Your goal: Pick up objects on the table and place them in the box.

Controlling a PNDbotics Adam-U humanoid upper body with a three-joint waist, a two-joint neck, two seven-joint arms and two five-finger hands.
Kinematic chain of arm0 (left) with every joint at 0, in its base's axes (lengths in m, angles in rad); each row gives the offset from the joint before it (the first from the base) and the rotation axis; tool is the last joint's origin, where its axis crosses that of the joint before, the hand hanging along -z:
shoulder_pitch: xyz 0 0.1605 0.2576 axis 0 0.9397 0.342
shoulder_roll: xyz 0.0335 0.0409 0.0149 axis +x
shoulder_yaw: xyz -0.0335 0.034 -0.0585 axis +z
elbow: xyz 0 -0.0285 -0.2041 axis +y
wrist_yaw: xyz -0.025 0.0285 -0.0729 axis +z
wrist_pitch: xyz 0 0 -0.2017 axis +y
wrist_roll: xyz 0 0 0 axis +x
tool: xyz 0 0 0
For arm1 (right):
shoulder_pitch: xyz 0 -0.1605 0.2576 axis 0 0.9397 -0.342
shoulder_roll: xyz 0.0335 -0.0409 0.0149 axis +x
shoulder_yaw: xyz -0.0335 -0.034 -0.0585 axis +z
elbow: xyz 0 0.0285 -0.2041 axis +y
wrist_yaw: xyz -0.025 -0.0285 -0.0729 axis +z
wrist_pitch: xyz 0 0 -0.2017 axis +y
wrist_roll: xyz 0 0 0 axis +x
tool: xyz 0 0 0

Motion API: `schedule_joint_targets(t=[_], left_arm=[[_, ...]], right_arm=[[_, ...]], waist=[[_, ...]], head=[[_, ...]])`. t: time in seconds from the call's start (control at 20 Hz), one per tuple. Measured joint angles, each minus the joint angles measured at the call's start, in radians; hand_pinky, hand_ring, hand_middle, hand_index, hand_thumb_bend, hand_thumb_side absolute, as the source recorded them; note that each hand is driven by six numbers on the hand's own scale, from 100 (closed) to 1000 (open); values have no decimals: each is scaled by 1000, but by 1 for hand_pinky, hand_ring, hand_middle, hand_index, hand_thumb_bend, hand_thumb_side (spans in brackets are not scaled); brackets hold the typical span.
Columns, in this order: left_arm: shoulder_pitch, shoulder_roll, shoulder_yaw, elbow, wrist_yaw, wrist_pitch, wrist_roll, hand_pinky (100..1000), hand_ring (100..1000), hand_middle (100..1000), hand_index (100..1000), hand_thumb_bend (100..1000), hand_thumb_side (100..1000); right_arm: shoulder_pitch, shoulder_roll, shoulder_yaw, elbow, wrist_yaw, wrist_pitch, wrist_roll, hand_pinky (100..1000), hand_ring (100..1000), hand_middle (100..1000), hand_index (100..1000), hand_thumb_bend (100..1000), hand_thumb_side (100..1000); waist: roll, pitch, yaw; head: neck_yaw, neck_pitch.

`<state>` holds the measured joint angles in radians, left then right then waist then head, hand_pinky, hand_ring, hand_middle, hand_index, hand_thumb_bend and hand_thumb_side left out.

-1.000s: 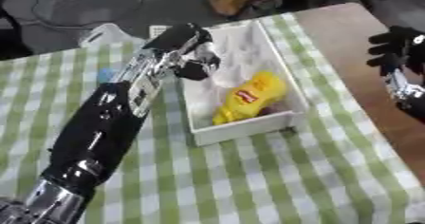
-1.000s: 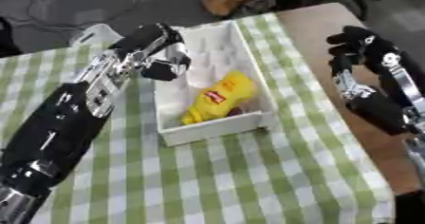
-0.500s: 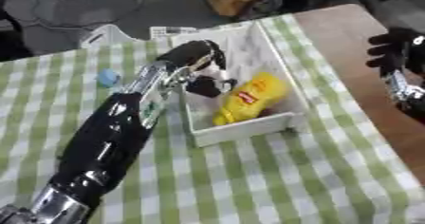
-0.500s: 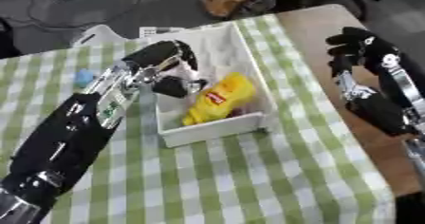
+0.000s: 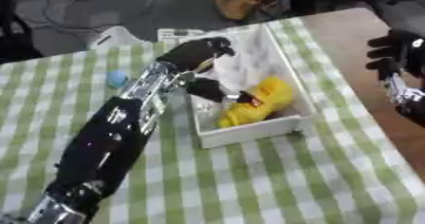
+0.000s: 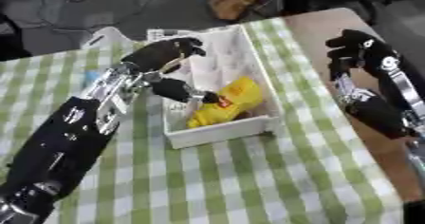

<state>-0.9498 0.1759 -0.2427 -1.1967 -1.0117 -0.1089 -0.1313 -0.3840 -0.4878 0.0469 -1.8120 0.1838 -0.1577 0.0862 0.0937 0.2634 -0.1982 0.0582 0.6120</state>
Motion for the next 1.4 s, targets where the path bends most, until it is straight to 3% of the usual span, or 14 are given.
schedule_joint_targets(t=[0.15, 0.2, 0.4, 0.6, 0.75, 0.95, 1.4], left_arm=[[96, 37, 14, -149, 150, 37, 55, 849, 893, 863, 874, 800, 900], [127, 56, 23, -199, 204, 52, 71, 836, 889, 854, 865, 749, 907], [238, 126, 78, -378, 402, 97, 138, 815, 880, 844, 855, 690, 904], [351, 201, 193, -480, 524, 140, 262, 804, 873, 843, 856, 660, 863], [388, 231, 261, -485, 579, 175, 338, 795, 870, 845, 861, 640, 825], [400, 247, 309, -431, 610, 216, 386, 791, 872, 849, 868, 623, 815], [407, 268, 354, -330, 630, 240, 413, 794, 870, 850, 871, 591, 842]], right_arm=[[9, 0, -6, 3, 0, 1, -4, 742, 795, 785, 956, 100, 549], [13, 0, -8, 4, 0, 1, -6, 742, 795, 785, 956, 100, 549], [23, 0, -15, 7, 0, 1, -10, 743, 796, 786, 957, 100, 549], [43, 0, -21, 9, -1, 0, -16, 743, 796, 786, 957, 100, 551], [58, 0, -23, 9, -3, 0, -18, 743, 796, 786, 957, 100, 553], [64, -1, -25, 6, -6, 2, -23, 743, 796, 786, 957, 100, 554], [67, -1, -28, 2, -8, 4, -26, 742, 795, 785, 957, 100, 555]], waist=[[-1, -9, 40], [-2, -14, 49], [-10, -17, 86], [-16, -34, 119], [-21, -35, 123], [-22, -43, 131], [-31, -43, 146]], head=[[9, 7], [12, 11], [17, 16], [1, 19], [-14, 19], [-18, 19], [-6, 20]])
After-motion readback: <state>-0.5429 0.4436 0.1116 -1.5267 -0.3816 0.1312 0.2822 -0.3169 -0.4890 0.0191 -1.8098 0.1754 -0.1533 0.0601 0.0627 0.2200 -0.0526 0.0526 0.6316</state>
